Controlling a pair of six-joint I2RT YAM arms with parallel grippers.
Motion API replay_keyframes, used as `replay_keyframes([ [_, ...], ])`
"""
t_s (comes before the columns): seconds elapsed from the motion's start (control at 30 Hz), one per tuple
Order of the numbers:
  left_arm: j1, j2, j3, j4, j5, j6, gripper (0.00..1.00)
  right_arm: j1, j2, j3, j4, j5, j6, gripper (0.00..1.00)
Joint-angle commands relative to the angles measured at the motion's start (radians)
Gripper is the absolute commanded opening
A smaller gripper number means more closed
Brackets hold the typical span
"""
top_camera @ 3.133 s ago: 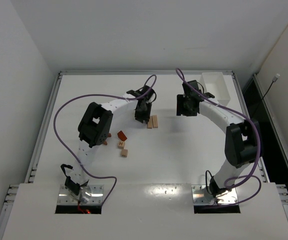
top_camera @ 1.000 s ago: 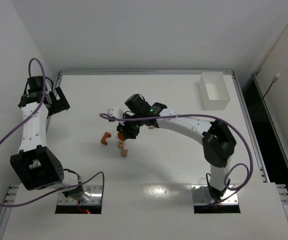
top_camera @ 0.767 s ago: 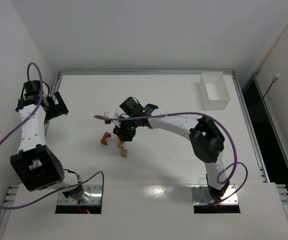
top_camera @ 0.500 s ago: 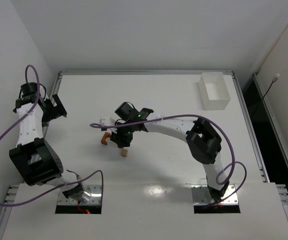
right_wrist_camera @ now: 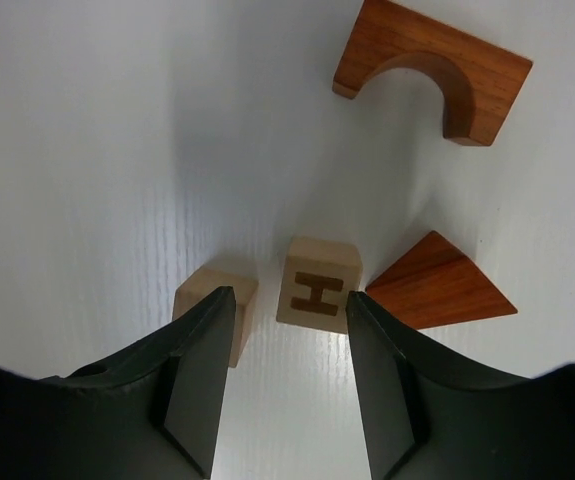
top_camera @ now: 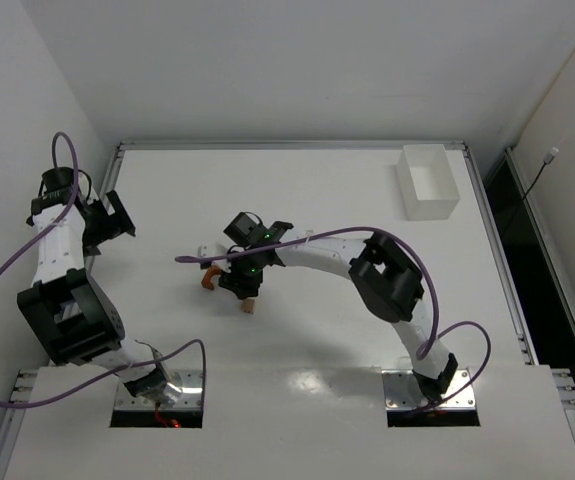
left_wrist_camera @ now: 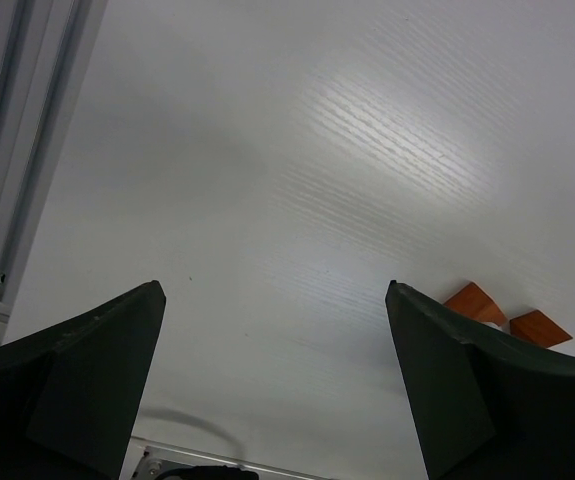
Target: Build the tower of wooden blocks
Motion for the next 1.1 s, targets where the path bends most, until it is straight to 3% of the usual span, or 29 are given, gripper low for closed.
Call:
replay_keyframes([
  [0.0,0.008,-0.006,0.031,0.0,0.023,0.008,0.91,0.002,-0.002,0.063,0.022,-0.007,-0.012,0.46],
  [0.67,0.008,0.04,0.05,0.0,0.033,0.008,0.91,-0.007,0.057,0.073,0.021,0.052,-0.021,0.46],
  [0.8,0.008,0.04,0.05,0.0,0.033,0.008,0.91,-0.007,0.067,0.072,0.021,0.071,-0.021,0.26],
  [0.83,0.008,0.04,0.05,0.0,0.033,0.008,0.91,-0.007,0.067,0.063,0.033,0.072,-0.021,0.08],
  [0.87,0.008,0.04,0.05,0.0,0.033,0.008,0.91,-0.007,0.053,0.054,0.033,0.087,-0.021,0.0],
  [1.07,0.008,0.009,-0.002,0.02,0.086,0.029,0.91,-0.016,-0.091,0.01,0.051,0.096,0.029,0.0],
])
